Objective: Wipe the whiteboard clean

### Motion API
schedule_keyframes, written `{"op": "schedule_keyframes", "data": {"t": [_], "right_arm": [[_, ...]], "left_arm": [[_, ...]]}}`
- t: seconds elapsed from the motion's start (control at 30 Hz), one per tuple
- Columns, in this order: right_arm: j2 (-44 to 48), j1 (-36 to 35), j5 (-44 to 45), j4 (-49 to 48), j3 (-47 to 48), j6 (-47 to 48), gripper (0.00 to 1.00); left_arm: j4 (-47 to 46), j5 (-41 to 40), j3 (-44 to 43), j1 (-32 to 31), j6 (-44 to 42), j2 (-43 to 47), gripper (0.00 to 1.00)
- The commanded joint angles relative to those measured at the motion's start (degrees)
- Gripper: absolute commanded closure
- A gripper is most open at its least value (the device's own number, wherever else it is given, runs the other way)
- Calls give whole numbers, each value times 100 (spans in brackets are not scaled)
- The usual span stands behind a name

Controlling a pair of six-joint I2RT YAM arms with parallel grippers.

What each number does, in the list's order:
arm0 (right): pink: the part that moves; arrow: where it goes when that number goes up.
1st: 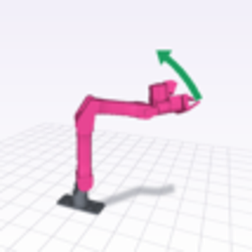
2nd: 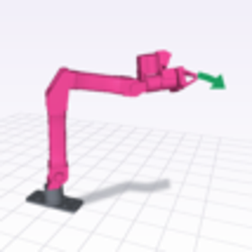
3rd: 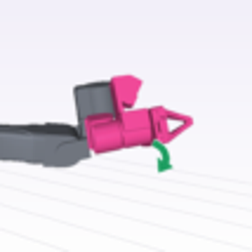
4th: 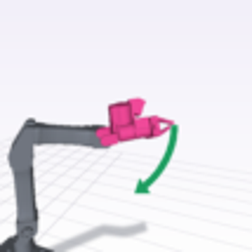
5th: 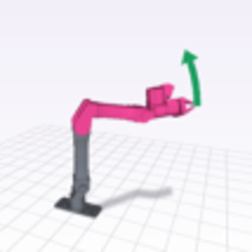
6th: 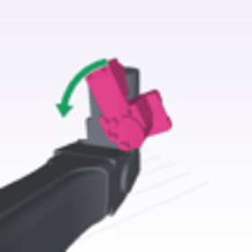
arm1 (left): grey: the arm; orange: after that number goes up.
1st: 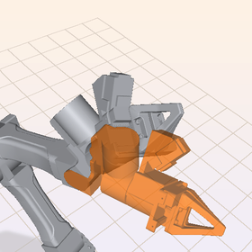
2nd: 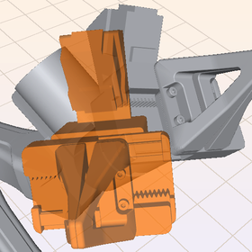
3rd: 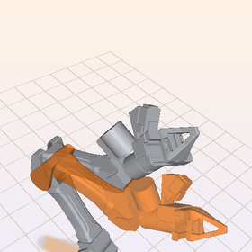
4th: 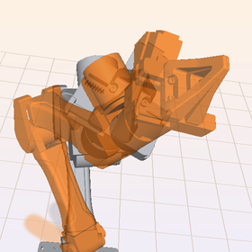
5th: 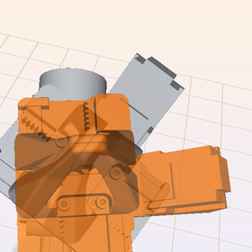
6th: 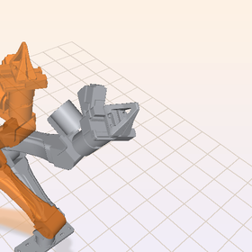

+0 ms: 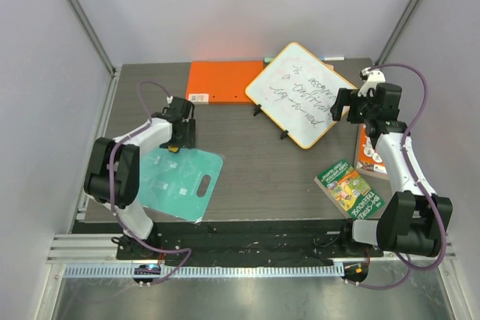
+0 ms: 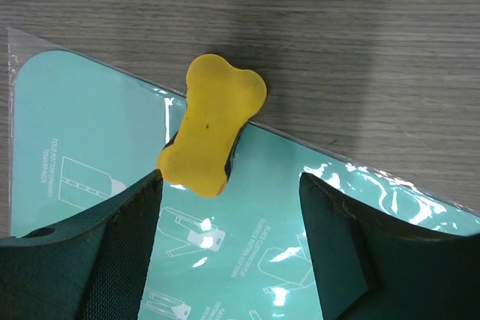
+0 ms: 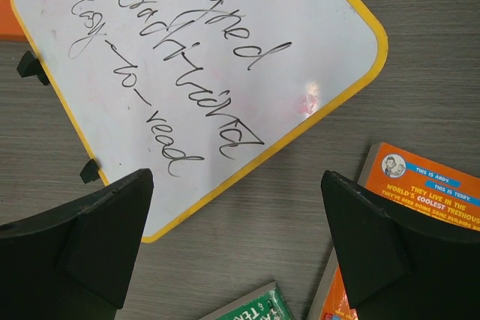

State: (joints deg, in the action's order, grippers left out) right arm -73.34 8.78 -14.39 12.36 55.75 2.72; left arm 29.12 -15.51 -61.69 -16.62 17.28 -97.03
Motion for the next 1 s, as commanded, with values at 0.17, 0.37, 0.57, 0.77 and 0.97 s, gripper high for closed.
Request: {"op": "schedule_keyframes", "data": {"t": [0.17,0.37,0.57,0.77,0.97], "right_arm": [[294,142,-705,-58,130,35,0],[321,212,-758,-102,68,35,0],[241,265,-767,-102,77,18,0],[233,274,-775,-102,94,35,0],[259,291,-732,-111,86,88,1]], "left_arm": [[-565,425,-54,432,-111,-8,24],[-627,759,-291,607,-146,-359,30],[-645,1217,-475,722,-146,-623,38],[-557,1164,-625,730,-181,-817,48],[-592,1190,-572,730,-146,-720,88]]}}
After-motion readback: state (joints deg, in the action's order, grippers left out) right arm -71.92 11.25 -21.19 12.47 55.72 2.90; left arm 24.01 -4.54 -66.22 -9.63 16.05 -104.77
